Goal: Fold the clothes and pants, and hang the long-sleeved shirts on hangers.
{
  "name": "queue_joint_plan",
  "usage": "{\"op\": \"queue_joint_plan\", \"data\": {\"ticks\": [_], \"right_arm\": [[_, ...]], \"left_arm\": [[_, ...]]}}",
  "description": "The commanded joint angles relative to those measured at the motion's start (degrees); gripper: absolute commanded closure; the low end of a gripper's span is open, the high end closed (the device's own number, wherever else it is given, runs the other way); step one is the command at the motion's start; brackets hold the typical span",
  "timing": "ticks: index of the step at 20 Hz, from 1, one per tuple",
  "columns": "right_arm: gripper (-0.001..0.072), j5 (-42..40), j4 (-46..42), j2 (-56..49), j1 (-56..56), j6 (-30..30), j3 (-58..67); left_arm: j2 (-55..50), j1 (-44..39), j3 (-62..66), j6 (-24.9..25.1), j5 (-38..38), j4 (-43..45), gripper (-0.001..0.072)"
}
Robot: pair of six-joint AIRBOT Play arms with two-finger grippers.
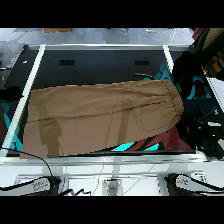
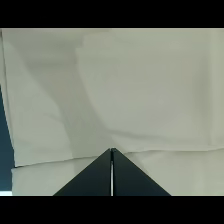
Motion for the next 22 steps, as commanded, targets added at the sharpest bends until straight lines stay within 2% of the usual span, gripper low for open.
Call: {"op": "queue_joint_plan", "data": {"ticks": [1,4,6,8,9,12,15,19,22], "right_arm": [[0.0683,-0.90,-0.76,1.51,0.48,-0.90,0.17],[0.0684,1.05,-8.79,7.93,0.46,-0.04,0.15],[0.0685,4.22,-17.40,12.98,0.31,6.62,-1.03],[0.0685,6.32,-27.30,18.60,0.31,17.14,-4.35],[0.0685,7.30,-31.36,21.81,0.31,20.06,-6.27],[0.0685,10.97,-39.78,31.12,0.31,22.80,-10.29],[0.0685,12.33,-41.07,35.63,0.31,22.80,-11.23],[0.0684,12.37,-41.03,35.47,0.31,22.77,-11.23],[0.0684,12.39,-41.03,35.47,0.31,22.77,-11.23]], "left_arm": [[-0.87,-0.02,0.02,-0.83,-1.09,-0.20,0.0691],[-0.76,0.63,0.02,-3.82,-1.86,2.62,0.0693],[-0.72,1.99,0.00,-5.55,-5.79,7.85,0.0694],[-0.66,3.74,-0.02,-5.51,-11.06,12.48,0.0694],[-0.17,5.03,-0.24,-4.61,-12.55,12.59,0.0695],[4.76,9.11,-4.24,-2.19,-12.22,12.09,0.0695],[10.99,14.86,-13.03,-0.81,-12.24,11.98,0.0694],[18.60,26.21,-28.28,2.84,-11.91,10.67,0.0693],[20.90,36.48,-37.03,2.82,-8.55,4.96,0.0691]]}}
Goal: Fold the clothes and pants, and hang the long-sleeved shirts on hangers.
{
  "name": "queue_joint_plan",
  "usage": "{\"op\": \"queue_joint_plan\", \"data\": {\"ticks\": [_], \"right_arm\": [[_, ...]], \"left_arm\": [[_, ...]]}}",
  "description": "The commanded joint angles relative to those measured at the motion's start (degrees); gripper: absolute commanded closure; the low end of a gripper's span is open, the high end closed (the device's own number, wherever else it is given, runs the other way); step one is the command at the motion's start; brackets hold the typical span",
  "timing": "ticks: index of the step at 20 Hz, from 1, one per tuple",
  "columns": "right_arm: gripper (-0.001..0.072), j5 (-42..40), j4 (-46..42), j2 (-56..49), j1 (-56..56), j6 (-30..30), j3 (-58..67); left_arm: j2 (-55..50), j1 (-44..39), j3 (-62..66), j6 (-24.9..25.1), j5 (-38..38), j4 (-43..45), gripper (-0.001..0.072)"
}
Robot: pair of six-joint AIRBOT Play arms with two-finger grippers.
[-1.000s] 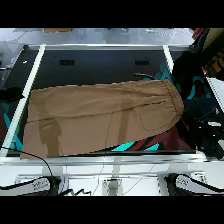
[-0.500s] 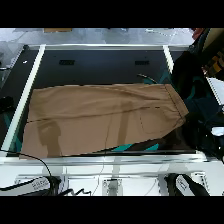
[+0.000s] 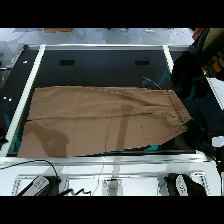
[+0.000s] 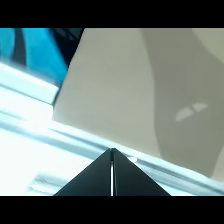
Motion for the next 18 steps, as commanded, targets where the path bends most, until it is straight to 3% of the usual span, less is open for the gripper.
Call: {"op": "queue_joint_plan", "data": {"ticks": [1,2,3,4,5,9,12,18], "right_arm": [[0.0684,0.39,-0.76,0.55,-0.02,0.37,-0.20],[0.0684,0.48,-0.74,0.55,-0.02,0.37,-0.20],[0.0684,0.50,-0.72,0.55,-0.02,0.37,-0.20],[0.0684,0.50,-0.72,0.55,-0.02,0.37,-0.20],[0.0684,0.48,-0.70,0.55,-0.02,0.37,-0.20],[0.0684,0.52,-0.61,0.55,-0.02,0.35,-0.20],[0.0684,0.50,-0.70,0.57,-0.02,0.35,-0.02],[0.0684,0.57,-0.81,0.59,-0.02,0.35,-0.02]], "left_arm": [[3.02,11.43,-10.67,1.20,2.56,-5.31,0.0680],[3.02,13.75,-12.81,1.18,3.61,-5.42,0.0643],[3.02,15.87,-15.04,1.16,5.29,-5.49,0.0459],[3.02,17.59,-17.07,1.14,7.37,-5.90,0.0178],[3.02,18.80,-18.73,1.16,9.25,-6.54,0.0088],[2.99,19.47,-23.80,2.38,17.55,-10.14,0.0091],[2.99,19.47,-25.97,7.63,22.71,-18.40,0.0203],[-0.87,19.45,-27.15,7.61,26.51,-18.45,0.0208]]}}
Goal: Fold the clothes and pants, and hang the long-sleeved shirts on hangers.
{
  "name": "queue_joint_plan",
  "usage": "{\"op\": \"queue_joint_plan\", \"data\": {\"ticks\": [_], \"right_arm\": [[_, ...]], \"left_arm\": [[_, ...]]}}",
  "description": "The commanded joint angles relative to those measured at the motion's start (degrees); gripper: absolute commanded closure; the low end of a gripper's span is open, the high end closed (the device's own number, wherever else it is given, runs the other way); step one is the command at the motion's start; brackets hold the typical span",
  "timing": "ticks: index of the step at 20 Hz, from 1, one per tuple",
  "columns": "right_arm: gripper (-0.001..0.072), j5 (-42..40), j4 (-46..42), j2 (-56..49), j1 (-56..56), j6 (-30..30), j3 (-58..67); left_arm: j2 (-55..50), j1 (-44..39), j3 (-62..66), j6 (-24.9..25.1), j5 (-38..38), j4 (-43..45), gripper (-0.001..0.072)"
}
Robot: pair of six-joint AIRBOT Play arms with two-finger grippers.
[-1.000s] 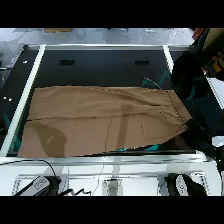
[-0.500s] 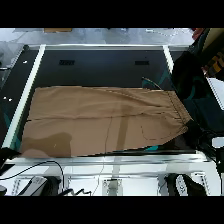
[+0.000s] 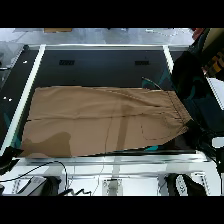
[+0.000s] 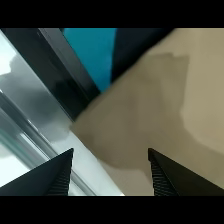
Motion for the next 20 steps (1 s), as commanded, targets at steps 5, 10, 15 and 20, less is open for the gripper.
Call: {"op": "queue_joint_plan", "data": {"ticks": [5,10,15,20], "right_arm": [[0.0684,4.35,-1.25,0.09,-0.02,-0.02,1.66],[0.0684,19.45,-8.11,0.13,-0.02,-0.04,8.72],[0.0684,36.17,-13.11,1.42,-0.02,-0.04,14.86],[0.0684,46.01,-18.71,12.11,-0.02,-0.42,14.84]], "left_arm": [[-3.80,0.07,-0.52,3.78,3.23,-5.75,0.0661],[-3.30,0.11,8.66,5.99,-4.61,-13.42,0.0693],[0.70,0.11,17.22,6.03,-7.17,-14.45,0.0693],[2.10,-0.20,17.42,6.23,-6.99,-14.14,0.0694]]}}
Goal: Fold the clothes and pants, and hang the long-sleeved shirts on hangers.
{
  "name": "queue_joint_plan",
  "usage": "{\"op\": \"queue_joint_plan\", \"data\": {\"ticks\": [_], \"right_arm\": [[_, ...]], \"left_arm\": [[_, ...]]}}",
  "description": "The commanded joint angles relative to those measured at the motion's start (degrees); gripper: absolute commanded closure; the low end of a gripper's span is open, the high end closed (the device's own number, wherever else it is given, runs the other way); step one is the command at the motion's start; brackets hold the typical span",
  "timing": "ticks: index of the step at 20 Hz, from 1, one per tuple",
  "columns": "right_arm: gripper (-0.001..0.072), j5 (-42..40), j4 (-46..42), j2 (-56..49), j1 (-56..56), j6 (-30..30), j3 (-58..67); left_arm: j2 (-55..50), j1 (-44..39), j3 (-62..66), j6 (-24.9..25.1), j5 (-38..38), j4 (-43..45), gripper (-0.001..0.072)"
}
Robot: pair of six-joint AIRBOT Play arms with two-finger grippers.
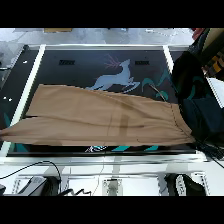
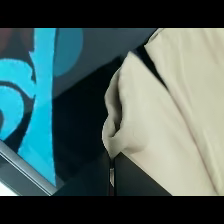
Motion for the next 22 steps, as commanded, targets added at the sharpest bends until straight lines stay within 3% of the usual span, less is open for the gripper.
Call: {"op": "queue_joint_plan", "data": {"ticks": [1,4,7,10,14,16,20,22], "right_arm": [[0.0685,7.43,-3.50,6.99,-0.02,-0.20,0.57],[0.0685,4.74,-0.68,8.50,0.02,2.71,0.59],[0.0686,1.57,1.57,7.13,0.02,2.78,2.03],[0.0686,-5.18,1.66,3.30,0.02,3.82,4.66],[0.0686,-9.31,7.32,-8.96,0.04,4.48,8.72],[0.0686,-11.04,9.44,-16.90,0.04,4.46,11.78],[0.0686,-13.90,12.48,-32.06,1.03,4.46,20.59],[0.0685,-20.39,12.61,-38.25,2.91,4.61,23.82]], "left_arm": [[0.76,-0.50,0.90,0.17,0.57,-0.61,0.0694],[0.76,-5.05,0.96,-4.07,5.60,-0.83,0.0696],[0.59,-14.99,3.63,-8.85,13.18,0.59,0.0697],[-1.46,-28.28,10.54,-21.62,23.58,9.79,0.0698],[-11.30,-42.75,22.73,-42.07,24.13,28.52,0.0698],[-17.27,-47.25,28.02,-47.60,23.98,31.19,0.0699],[-28.15,-52.15,37.83,-49.62,22.95,31.15,0.0698],[-32.24,-53.29,41.11,-49.64,23.08,30.93,0.0697]]}}
